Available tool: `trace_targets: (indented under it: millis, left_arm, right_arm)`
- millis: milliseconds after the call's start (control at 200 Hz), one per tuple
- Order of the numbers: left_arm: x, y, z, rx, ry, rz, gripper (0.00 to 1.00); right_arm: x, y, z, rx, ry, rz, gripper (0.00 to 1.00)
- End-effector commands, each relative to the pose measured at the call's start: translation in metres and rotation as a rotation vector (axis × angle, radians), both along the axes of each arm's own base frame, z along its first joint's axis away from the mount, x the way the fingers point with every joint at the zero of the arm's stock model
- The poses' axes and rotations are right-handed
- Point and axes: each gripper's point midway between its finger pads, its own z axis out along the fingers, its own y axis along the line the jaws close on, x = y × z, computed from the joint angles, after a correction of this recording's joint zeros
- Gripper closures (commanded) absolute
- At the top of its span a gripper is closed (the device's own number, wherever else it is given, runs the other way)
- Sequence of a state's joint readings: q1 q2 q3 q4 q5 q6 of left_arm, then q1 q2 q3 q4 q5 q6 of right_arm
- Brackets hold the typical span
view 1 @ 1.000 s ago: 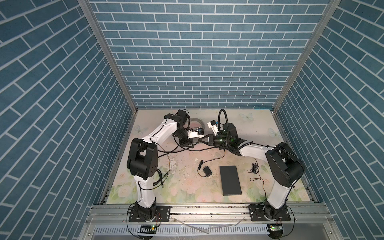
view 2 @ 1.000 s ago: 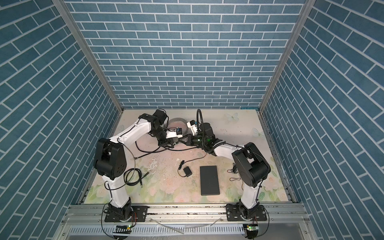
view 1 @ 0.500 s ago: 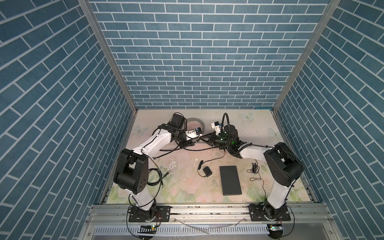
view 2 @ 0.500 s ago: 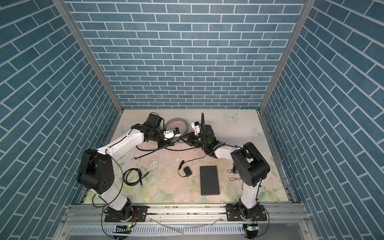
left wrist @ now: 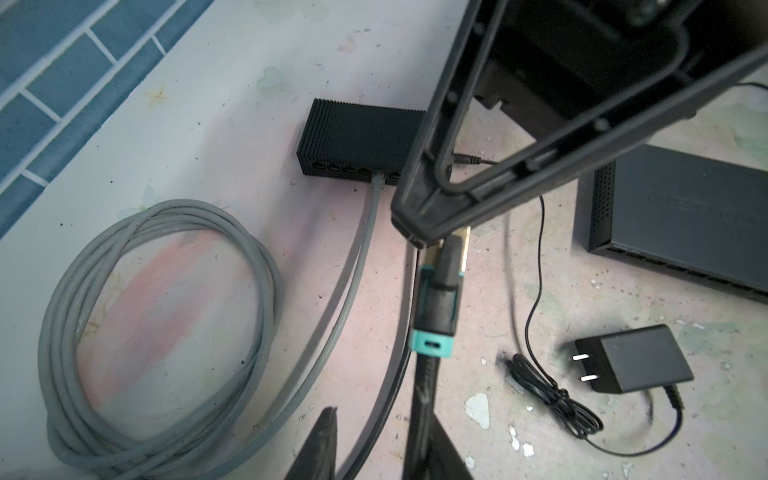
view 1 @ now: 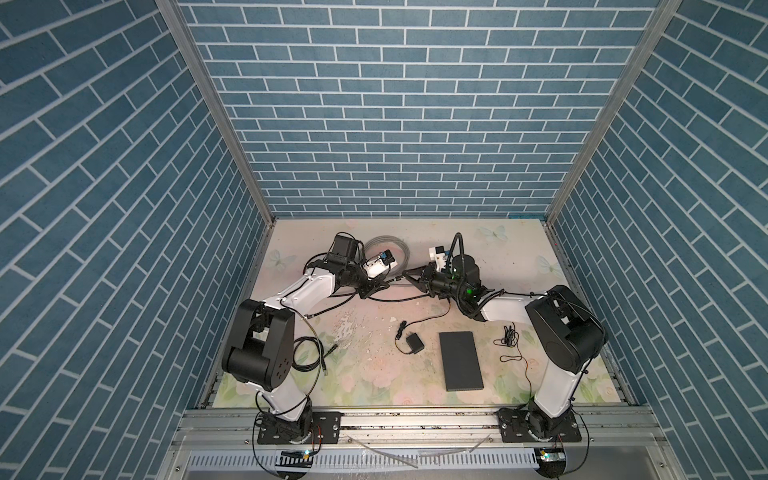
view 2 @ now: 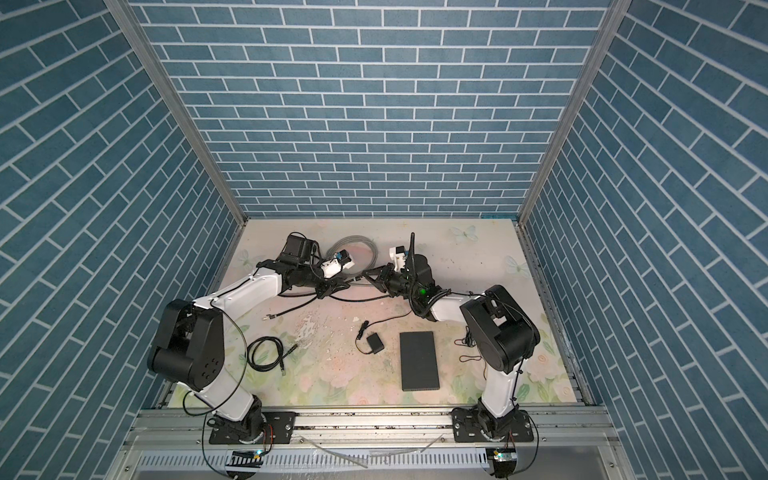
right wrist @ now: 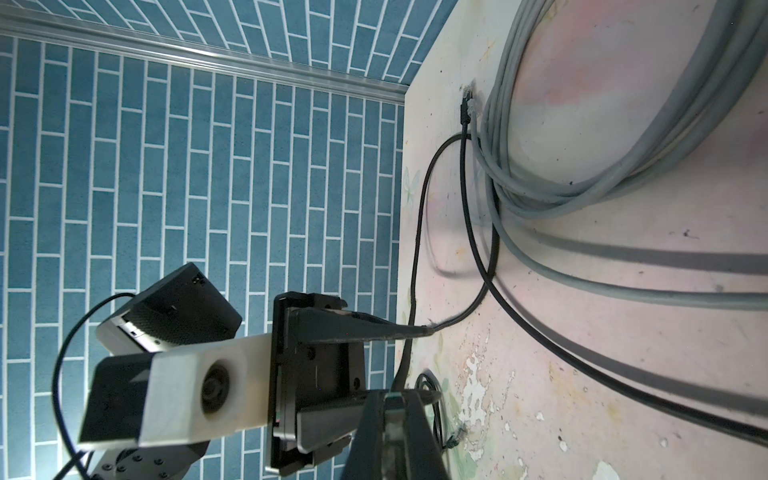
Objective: Insert the plug into the switch port
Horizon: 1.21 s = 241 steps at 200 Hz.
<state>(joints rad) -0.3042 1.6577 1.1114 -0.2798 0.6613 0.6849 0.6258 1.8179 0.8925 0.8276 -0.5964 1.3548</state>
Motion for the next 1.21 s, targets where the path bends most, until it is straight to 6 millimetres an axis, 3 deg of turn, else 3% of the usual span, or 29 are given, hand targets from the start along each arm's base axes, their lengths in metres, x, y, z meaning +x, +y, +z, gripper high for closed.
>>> trace_targets:
  millis: [0, 380, 595, 945, 1050, 1200]
  left_arm:
    - [0.005, -0.008, 0.016, -0.096, -0.029, -0.001, 0.68]
    - [0.011, -0.018, 0.024, -0.2, -0.036, -0.01, 0.67]
    - [0.008, -0.02, 0.024, -0.222, -0.018, -0.032, 0.85]
    - [0.013, -0.025, 0.031, -0.249, -0.029, -0.06, 1.0]
    - [0.014, -0.023, 0.021, -0.189, -0.01, -0.076, 1.0]
    - [0.02, -0.021, -0.003, -0.062, 0.06, -0.063, 1.0]
  right_arm:
    - [0.002, -0.003, -0.005, 0.031, 0.034, -0.026, 0.96]
    - [0.001, -0.007, -0.009, 0.023, 0.041, -0.039, 0.96]
    - [0.0, -0.008, -0.01, 0.022, 0.043, -0.042, 0.96]
    - [-0.002, -0.014, -0.024, 0.0, 0.06, -0.048, 0.92]
    - [0.003, -0.032, -0.028, -0.026, 0.05, -0.067, 0.81]
    - [0.021, -0.091, -0.03, -0.147, -0.003, -0.151, 0.73]
